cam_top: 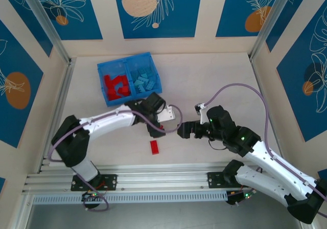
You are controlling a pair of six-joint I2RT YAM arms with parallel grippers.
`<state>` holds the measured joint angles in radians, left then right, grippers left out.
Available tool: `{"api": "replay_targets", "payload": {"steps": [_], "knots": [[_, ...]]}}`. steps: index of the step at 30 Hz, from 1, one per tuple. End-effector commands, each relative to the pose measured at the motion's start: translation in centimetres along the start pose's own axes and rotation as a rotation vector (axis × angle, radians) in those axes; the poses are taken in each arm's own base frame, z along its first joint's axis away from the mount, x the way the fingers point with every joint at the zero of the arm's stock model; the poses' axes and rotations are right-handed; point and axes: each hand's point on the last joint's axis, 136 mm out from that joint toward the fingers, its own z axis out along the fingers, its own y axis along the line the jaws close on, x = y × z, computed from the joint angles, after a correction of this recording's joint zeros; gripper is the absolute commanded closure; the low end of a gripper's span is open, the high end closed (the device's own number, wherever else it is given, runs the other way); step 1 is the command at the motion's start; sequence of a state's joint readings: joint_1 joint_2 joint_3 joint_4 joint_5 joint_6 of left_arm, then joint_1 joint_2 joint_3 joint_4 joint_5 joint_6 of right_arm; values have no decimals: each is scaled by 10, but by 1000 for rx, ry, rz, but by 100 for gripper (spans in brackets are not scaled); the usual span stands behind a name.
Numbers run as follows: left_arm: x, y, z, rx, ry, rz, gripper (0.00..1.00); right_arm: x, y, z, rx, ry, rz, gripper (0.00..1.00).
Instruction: Sort the legos into containers by color
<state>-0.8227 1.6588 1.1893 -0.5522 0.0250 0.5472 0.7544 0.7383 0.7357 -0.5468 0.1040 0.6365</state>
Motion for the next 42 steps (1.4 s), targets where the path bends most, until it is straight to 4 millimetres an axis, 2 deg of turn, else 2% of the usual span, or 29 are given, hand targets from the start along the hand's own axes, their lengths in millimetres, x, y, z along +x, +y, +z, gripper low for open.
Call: {"api": "replay_targets", "payload": {"steps": [1,4,11,12,15,18,21,27,30,34,38,42], "knots": [[20,-12,14,192,37,323,2,-1,-4,-8,13,-34,18,0],[19,-11,30,206,-1,437,0,-2,-6,-15,24,-48,6,0],[22,-12,60,290,35,438,7,-1,-12,-20,48,-58,2,0],[21,-13,62,290,30,433,11,-1,-13,-19,50,-58,4,0],[25,-13,68,301,55,420,30,0,-16,-17,57,-59,9,0],[32,-13,71,285,72,428,38,0,-17,-16,57,-61,11,1],[33,-16,70,290,65,426,62,0,-18,-14,53,-61,14,1],[35,-21,66,305,58,429,71,3,-18,-15,54,-44,34,1],[21,-14,55,242,-15,398,79,5,-16,-16,42,-37,48,1],[-6,4,25,119,-150,329,78,2,-9,-22,9,-48,58,0],[-22,35,-18,-61,-253,252,75,-7,-1,-30,-13,-77,50,0],[-19,79,-59,-255,-272,111,74,-10,0,-31,-18,-93,47,0]]}}
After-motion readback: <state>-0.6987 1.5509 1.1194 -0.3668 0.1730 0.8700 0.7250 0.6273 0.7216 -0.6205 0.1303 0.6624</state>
